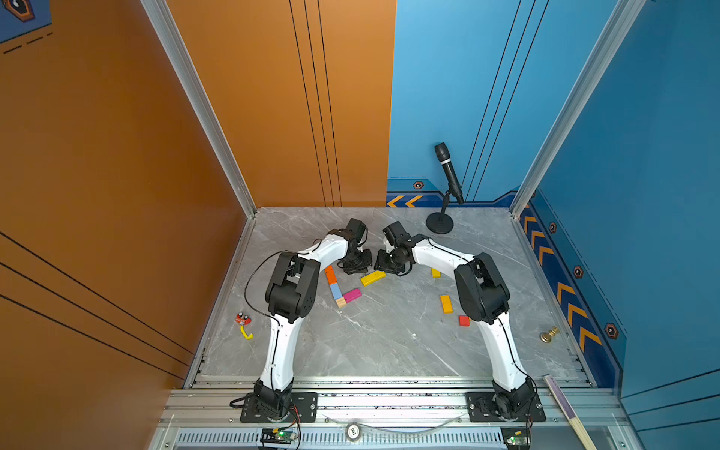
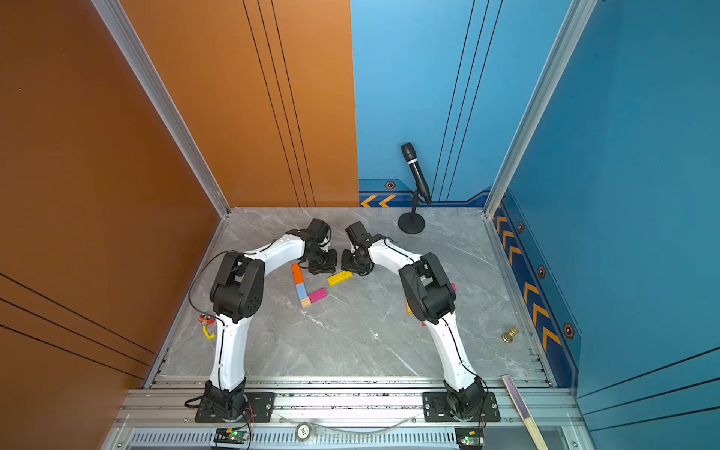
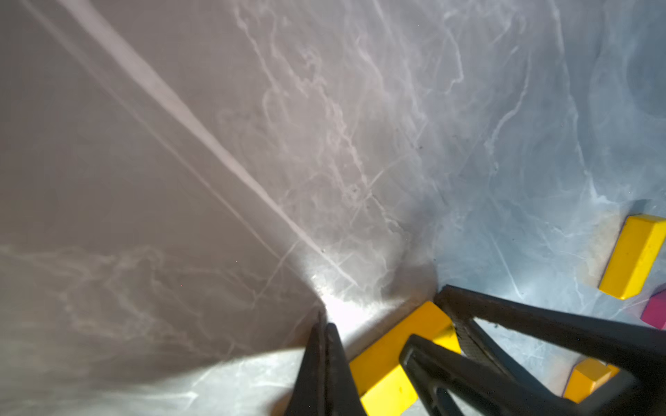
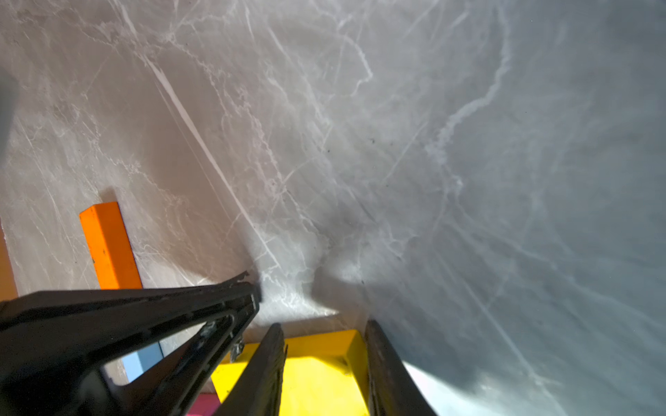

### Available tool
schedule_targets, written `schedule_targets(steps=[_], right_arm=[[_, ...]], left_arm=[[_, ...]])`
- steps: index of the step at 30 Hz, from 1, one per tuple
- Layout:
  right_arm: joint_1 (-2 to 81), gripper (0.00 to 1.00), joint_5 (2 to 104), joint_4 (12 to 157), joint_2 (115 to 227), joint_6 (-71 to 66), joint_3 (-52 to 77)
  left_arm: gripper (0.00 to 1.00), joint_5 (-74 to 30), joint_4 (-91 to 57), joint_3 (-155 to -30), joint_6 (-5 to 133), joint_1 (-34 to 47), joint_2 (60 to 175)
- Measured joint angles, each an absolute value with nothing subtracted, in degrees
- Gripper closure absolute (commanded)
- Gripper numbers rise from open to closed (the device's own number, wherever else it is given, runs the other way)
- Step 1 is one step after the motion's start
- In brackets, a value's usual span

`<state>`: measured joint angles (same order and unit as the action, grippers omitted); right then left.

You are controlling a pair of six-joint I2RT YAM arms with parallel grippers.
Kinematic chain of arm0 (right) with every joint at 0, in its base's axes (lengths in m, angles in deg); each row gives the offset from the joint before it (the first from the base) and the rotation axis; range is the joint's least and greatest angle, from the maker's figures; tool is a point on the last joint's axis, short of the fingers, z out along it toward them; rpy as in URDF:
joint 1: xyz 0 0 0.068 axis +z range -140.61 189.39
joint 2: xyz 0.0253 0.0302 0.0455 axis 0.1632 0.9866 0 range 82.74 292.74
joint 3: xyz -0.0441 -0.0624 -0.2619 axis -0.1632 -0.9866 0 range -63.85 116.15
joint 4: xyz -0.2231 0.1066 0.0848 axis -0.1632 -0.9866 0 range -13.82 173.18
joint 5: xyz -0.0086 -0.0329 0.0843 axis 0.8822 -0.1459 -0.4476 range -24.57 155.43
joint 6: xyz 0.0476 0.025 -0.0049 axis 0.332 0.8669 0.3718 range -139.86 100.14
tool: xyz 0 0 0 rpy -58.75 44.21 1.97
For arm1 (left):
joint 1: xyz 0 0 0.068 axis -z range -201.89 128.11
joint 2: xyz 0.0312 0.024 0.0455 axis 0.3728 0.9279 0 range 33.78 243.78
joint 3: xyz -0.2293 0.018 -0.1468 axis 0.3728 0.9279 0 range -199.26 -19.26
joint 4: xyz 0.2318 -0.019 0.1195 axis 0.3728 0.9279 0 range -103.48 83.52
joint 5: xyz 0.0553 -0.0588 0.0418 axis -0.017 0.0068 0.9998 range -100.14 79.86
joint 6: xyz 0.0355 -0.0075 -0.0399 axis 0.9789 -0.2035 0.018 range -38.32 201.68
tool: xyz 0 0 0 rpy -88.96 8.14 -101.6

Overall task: Assemble the letter v with building blocks
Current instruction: Assemble the building block at the center of the board.

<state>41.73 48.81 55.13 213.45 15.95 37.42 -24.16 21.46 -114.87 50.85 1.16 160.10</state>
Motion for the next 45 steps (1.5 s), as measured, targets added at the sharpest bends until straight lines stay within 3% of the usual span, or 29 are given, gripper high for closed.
schedule_targets(steps=[45], right_arm=[[43.6, 0.65, 49.2, 55.3, 211.1, 16.6, 33.6]], left_arm=[[1.00, -24.2, 20.5, -110.7, 50.8, 2.7, 157.5]])
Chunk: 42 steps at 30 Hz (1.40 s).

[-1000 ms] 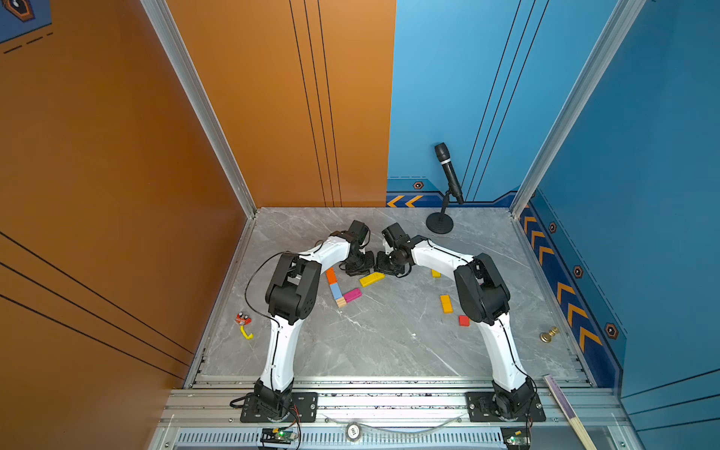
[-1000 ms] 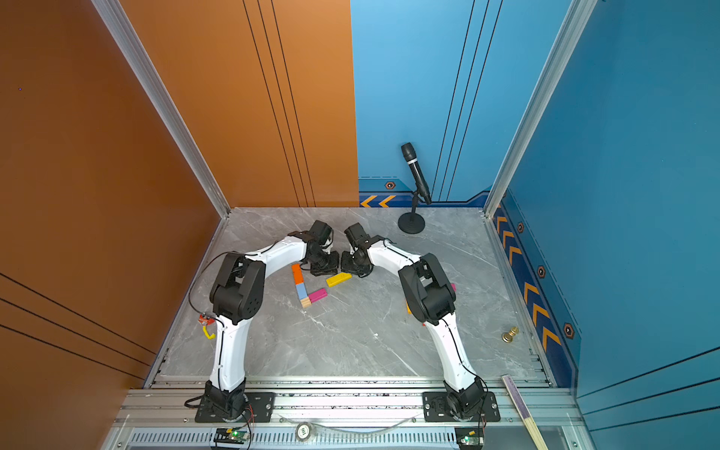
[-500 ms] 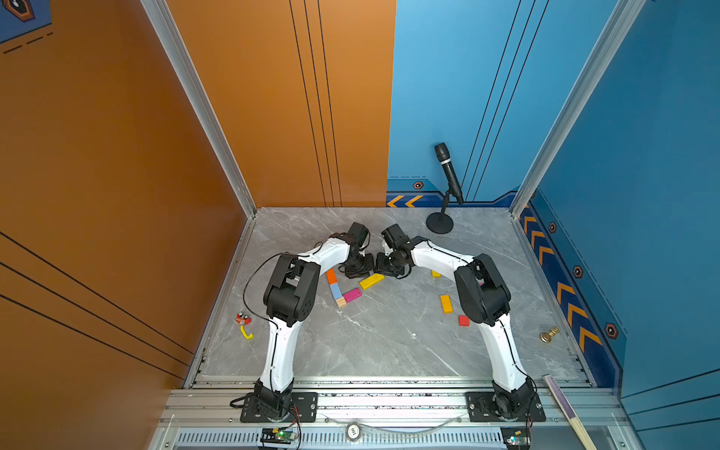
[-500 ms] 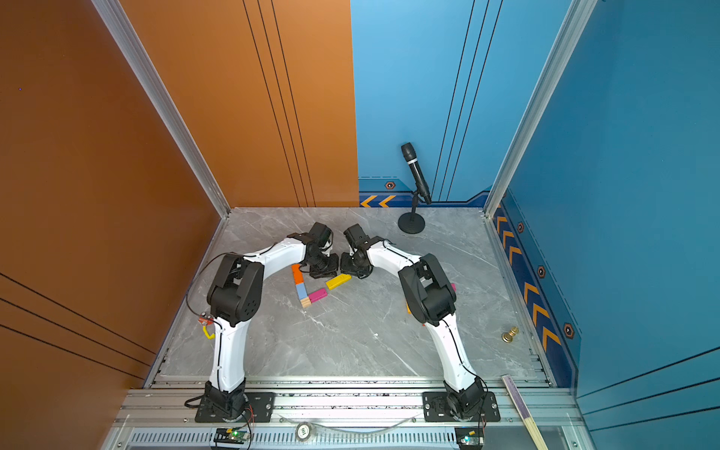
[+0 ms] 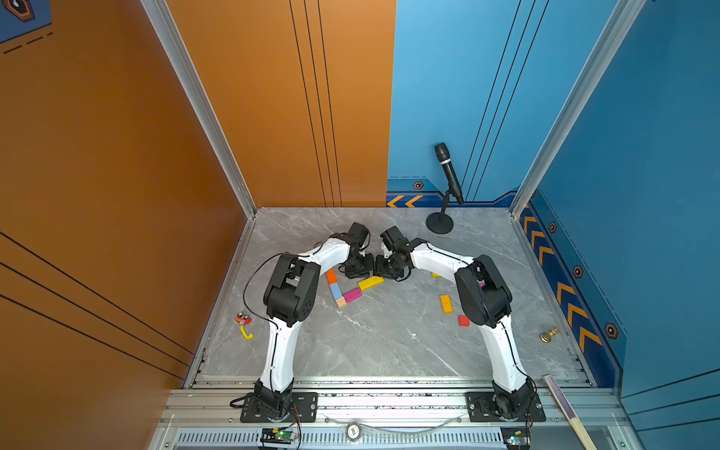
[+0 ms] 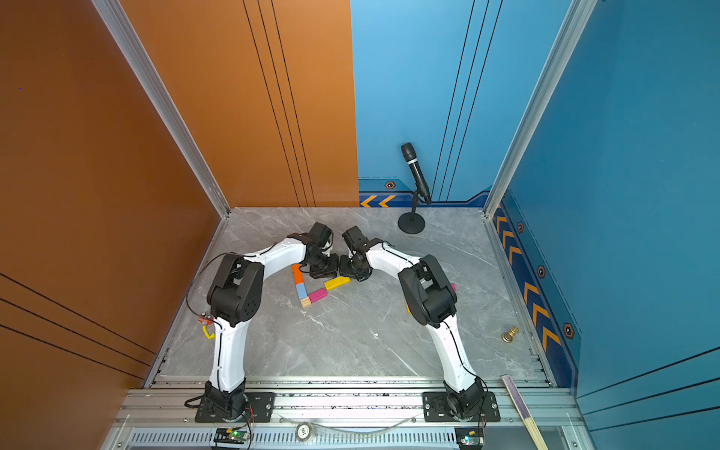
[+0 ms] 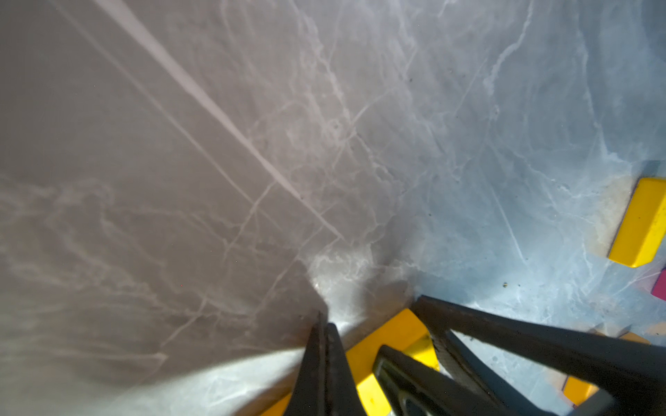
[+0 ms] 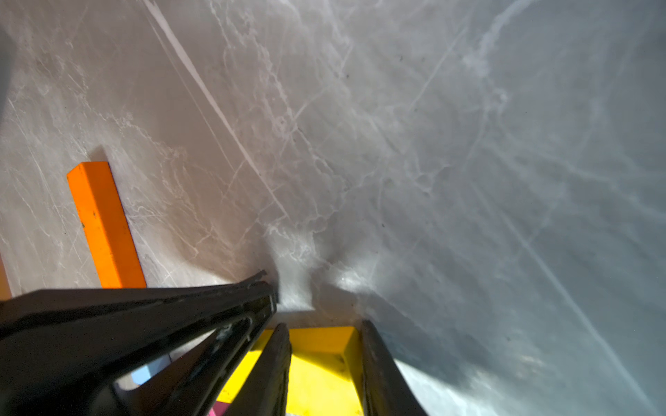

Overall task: Assemble the letter v with building blocks
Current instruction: Assemble the building block at the center of the board.

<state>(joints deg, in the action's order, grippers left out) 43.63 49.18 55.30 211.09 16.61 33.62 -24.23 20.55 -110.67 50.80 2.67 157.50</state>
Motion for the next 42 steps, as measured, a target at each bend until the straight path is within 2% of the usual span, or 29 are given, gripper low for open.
schedule_targets(steps=[42], right_arm=[[43.9, 0.66, 49.2, 56.5, 209.6, 17.7, 31.1]], left_arm=[[1.00, -24.2, 20.2, -108.9, 50.5, 3.8, 156.4]])
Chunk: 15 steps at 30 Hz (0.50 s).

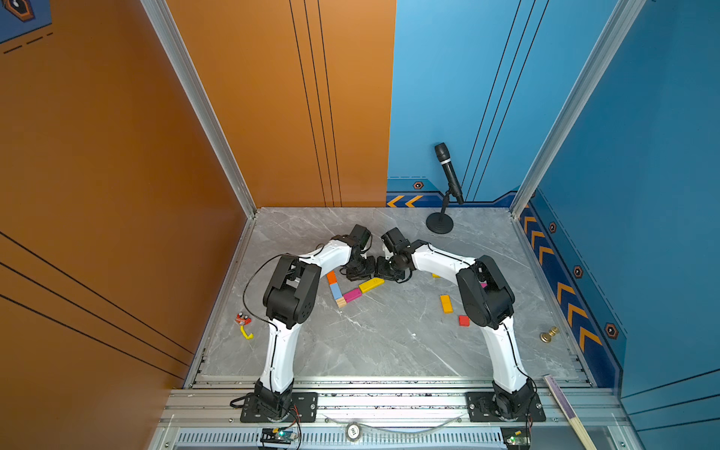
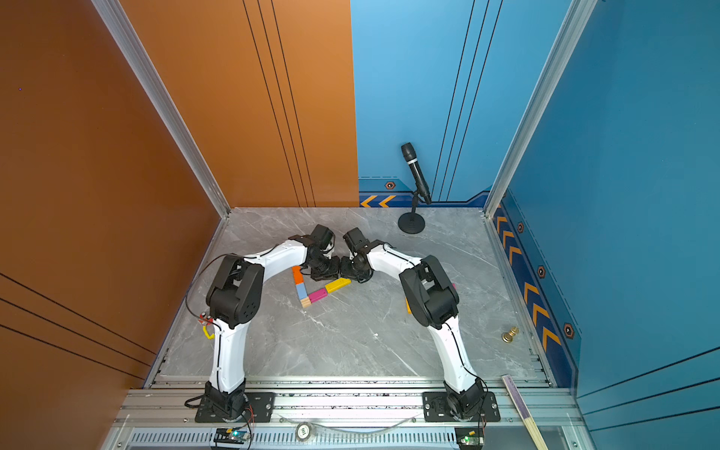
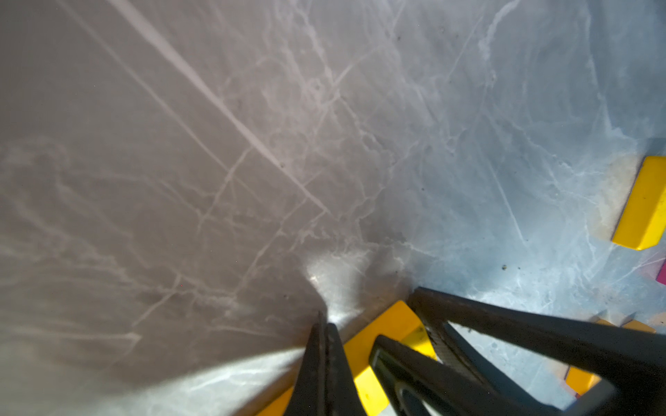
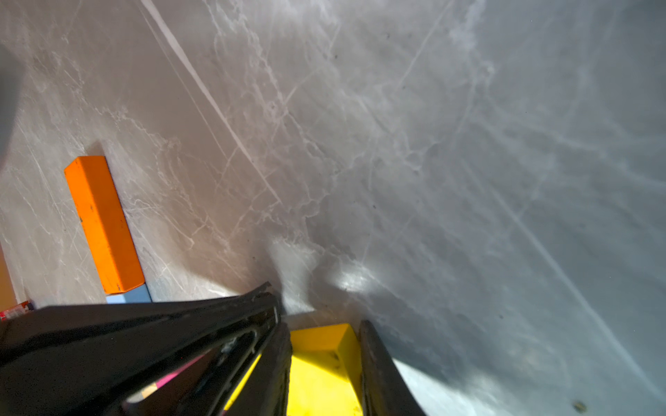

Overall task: Assemble the letter v with building blocks
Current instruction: Assemble the building block at the center of the board.

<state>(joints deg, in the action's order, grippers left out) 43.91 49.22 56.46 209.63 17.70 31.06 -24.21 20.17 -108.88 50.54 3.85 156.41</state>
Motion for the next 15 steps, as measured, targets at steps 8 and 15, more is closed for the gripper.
schedule_targets(steps=[8, 15], right_arm=[[43.9, 0.66, 49.2, 56.5, 209.6, 17.7, 31.0], [44.0, 0.66, 49.2, 56.7, 209.6, 17.9, 30.9]], left_arm=[[1.00, -24.2, 20.0, -108.1, 50.4, 4.1, 155.9], [1.00, -24.2, 20.0, -108.1, 50.4, 4.1, 155.9]])
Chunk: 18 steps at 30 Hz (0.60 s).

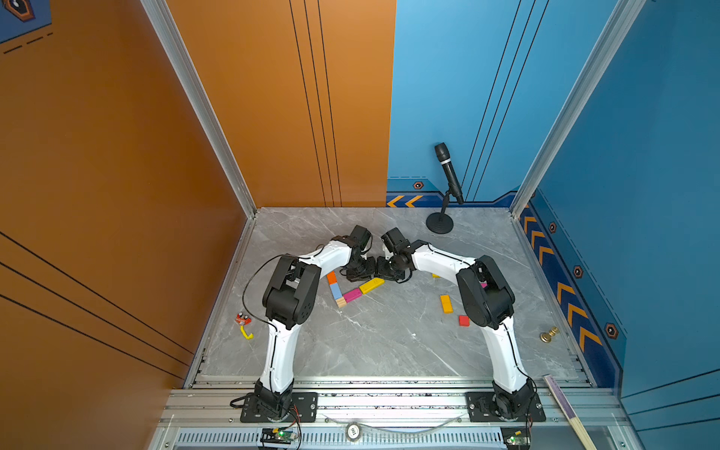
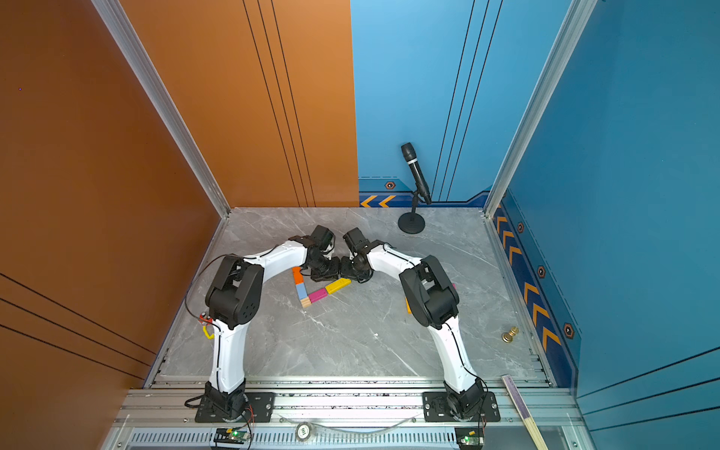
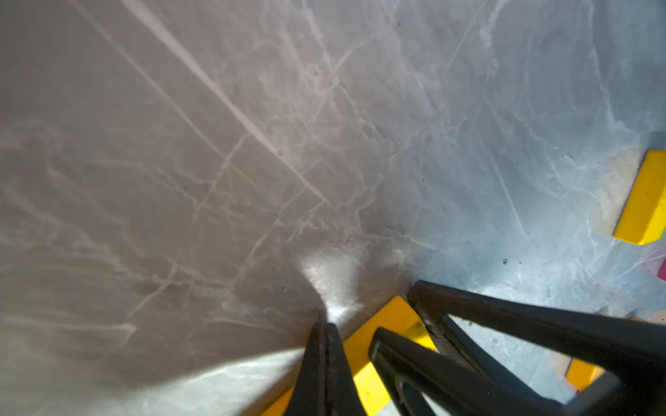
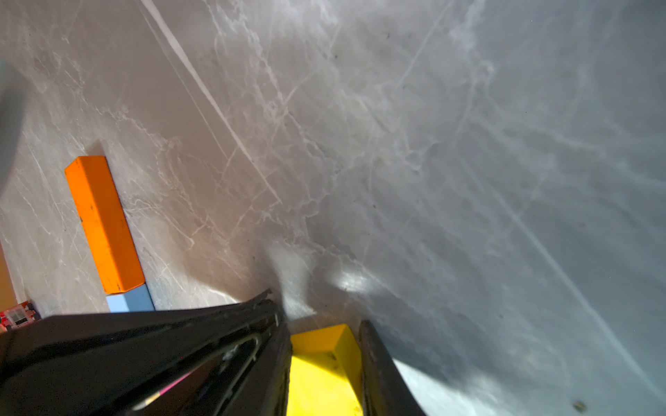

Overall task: Assemble the letter v with building blocks
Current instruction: Assemble the building block at the center of the board.

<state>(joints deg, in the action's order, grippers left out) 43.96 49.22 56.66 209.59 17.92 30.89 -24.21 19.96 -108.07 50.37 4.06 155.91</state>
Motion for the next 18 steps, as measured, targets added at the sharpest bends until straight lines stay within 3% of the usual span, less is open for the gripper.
schedule_targets(steps=[7, 12, 18], right_arm=[[44.0, 0.67, 49.2, 56.8, 209.5, 18.0, 30.7], [44.3, 0.78, 49.3, 56.8, 209.1, 18.6, 29.9], [44.4, 0.74, 49.2, 56.8, 209.0, 18.8, 29.7]], left_arm=[[1.00, -24.2, 20.0, -108.1, 50.4, 4.1, 155.9], [1.00, -24.2, 20.0, -108.1, 50.4, 4.1, 155.9], [1.00, -24.2, 20.0, -107.6, 50.4, 4.1, 155.6]])
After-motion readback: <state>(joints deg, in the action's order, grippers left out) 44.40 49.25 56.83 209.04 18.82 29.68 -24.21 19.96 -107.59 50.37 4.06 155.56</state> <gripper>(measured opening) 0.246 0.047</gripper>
